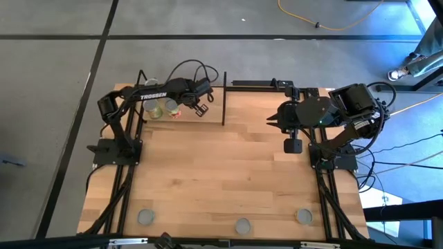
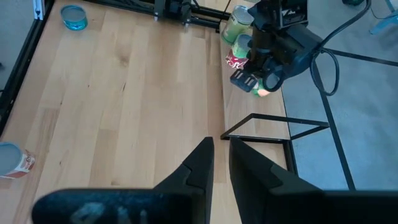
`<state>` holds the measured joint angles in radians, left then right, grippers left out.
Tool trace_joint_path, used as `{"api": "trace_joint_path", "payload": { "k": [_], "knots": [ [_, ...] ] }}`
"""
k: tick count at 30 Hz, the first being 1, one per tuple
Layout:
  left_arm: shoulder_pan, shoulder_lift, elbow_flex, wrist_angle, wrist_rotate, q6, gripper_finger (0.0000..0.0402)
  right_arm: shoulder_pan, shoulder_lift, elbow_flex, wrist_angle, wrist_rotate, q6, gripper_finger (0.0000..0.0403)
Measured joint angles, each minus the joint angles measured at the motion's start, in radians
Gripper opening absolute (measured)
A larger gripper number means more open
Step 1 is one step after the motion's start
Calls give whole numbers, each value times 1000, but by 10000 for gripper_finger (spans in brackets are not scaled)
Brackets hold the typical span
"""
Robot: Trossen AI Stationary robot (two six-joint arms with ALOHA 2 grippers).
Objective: Pick and place cans onto a shelf
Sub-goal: Put the canned sliced peaches on the shelf
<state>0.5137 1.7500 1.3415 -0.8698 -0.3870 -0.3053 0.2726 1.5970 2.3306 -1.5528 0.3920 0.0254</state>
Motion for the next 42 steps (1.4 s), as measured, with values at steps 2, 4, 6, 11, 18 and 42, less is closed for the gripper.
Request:
{"api": "trace_joint_path", "payload": {
  "k": [2, 4, 6, 11, 18, 42],
  "knots": [
    [5, 0, 0, 0, 0, 1, 0, 0, 0, 0, 0, 0, 0, 53],
    [5, 0, 0, 1, -5, 2, 0, 0, 0, 0, 0, 0, 0, 53],
    [5, 0, 0, 1, -30, 2, 0, 0, 0, 0, 0, 0, 0, 53],
    [5, 0, 0, 1, -50, 2, 0, 0, 0, 0, 0, 0, 0, 53],
    [-43, 0, 0, -3, 72, -27, 0, 0, 0, 0, 0, 0, 0, 53],
    [6, 46, 1, 41, -82, 50, 0, 0, 0, 0, 17, 0, 26, 53]
  ]
}}
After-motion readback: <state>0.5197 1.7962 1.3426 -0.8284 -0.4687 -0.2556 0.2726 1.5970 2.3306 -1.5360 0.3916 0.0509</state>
